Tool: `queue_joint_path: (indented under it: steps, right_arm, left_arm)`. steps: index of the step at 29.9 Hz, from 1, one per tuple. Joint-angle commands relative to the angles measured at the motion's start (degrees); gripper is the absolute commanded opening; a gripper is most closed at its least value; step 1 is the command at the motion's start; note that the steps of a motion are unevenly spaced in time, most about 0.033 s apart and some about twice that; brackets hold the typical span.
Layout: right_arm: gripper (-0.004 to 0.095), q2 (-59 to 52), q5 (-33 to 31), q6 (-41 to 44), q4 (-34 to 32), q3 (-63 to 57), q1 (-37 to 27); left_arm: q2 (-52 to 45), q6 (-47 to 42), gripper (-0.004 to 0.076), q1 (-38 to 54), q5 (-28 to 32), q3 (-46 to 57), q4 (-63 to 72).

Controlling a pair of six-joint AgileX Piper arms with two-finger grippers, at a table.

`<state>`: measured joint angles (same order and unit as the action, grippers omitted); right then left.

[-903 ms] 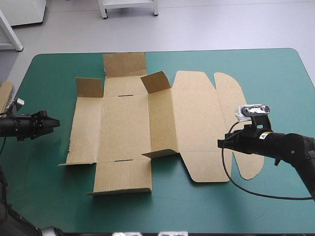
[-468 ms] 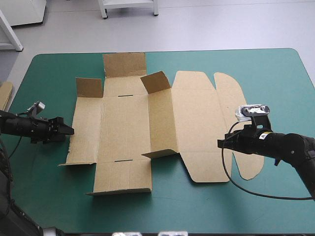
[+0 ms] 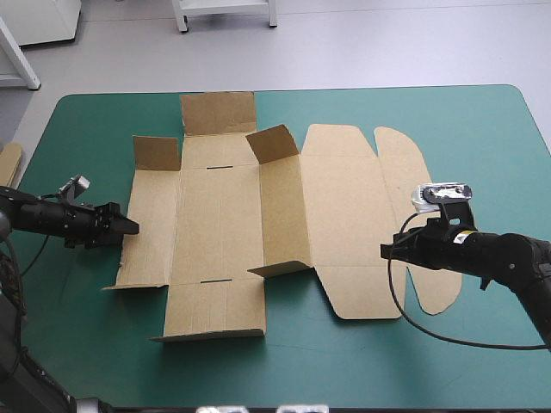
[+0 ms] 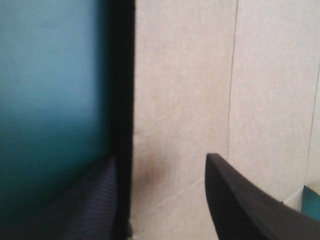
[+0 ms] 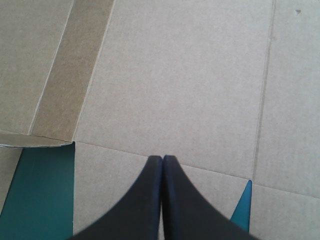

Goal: Fold the box

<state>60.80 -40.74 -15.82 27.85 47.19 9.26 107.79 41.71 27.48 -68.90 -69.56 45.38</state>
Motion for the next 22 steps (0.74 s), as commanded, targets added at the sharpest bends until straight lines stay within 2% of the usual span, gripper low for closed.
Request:
queue_joint_path:
  steps: [1, 8, 19, 22]
  right_arm:
    - [-0.0013, -0.61, 2.79, -0.25, 1.43, 2.09, -0.02]
    - [-0.0013, -0.61, 3.28, -0.25, 1.43, 2.09, -0.02]
    - [-0.0013, -0.61, 3.18, -0.25, 1.89, 2.09, -0.02]
    - [-0.0013, -0.61, 3.18, -0.25, 1.89, 2.09, -0.02]
  left_arm:
    - [-1.48, -0.12, 0.0391, -2.85, -5.64, -1.12, 1.97]
    - [-0.09, -0.12, 0.0384, -6.21, -5.64, -1.12, 1.85]
    - [0.05, -0.06, 0.0305, -7.88, -5.64, -1.12, 3.06]
    - [0.05, -0.06, 0.0227, -7.88, -5.64, -1.12, 3.38]
